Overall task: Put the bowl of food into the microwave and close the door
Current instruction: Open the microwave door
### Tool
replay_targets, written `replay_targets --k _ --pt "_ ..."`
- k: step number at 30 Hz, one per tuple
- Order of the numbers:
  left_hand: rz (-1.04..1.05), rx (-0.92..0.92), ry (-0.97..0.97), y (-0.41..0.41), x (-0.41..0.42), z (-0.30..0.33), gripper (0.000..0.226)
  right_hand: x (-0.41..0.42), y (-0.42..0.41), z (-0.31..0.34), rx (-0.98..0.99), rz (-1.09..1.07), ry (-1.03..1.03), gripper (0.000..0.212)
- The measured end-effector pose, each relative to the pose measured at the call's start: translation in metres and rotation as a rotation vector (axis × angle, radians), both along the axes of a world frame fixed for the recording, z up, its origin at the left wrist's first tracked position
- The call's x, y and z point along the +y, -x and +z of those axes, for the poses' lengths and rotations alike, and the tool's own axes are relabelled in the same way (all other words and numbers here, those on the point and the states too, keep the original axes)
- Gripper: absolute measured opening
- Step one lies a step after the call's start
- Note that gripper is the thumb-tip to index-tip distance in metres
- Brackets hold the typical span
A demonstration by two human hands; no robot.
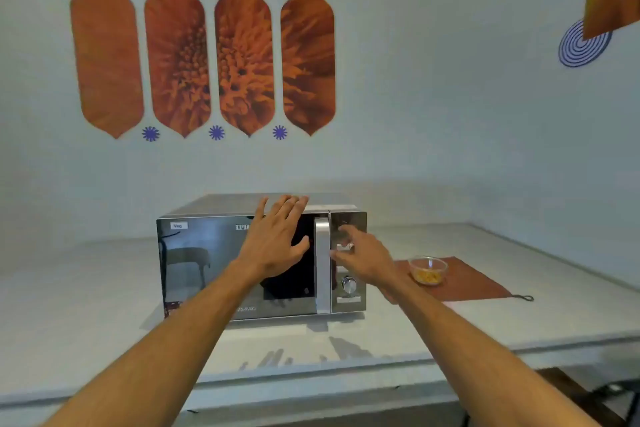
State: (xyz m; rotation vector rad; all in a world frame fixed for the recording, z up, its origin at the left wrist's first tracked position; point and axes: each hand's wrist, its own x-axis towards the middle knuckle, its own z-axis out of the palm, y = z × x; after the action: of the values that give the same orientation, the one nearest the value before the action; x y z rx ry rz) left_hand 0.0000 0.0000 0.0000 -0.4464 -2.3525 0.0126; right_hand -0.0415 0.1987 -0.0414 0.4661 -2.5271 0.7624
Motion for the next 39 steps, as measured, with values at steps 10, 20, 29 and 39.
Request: replay_targets --k 10,20,29,39 --pt "-0.019 -0.070 0.004 0.066 -0.034 -0.019 0.075 -0.049 0.056 -0.018 -0.120 -0.124 0.208 0.062" --pt "-0.088 -0.116 -0.069 0.093 -0.020 -0.025 0.068 -0.057 0.060 -0.025 0.012 -0.172 0.129 0.040" --pt "-0.188 -0.024 -0.394 0.054 0.020 -0.015 0.051 -0.026 -0.007 -0.031 0.070 0.177 0.024 0.041" --pt "0.035 -0.135 -0.551 -0.046 0.023 -0.009 0.043 0.038 -0.048 -0.032 0.185 0.130 -0.114 0.055"
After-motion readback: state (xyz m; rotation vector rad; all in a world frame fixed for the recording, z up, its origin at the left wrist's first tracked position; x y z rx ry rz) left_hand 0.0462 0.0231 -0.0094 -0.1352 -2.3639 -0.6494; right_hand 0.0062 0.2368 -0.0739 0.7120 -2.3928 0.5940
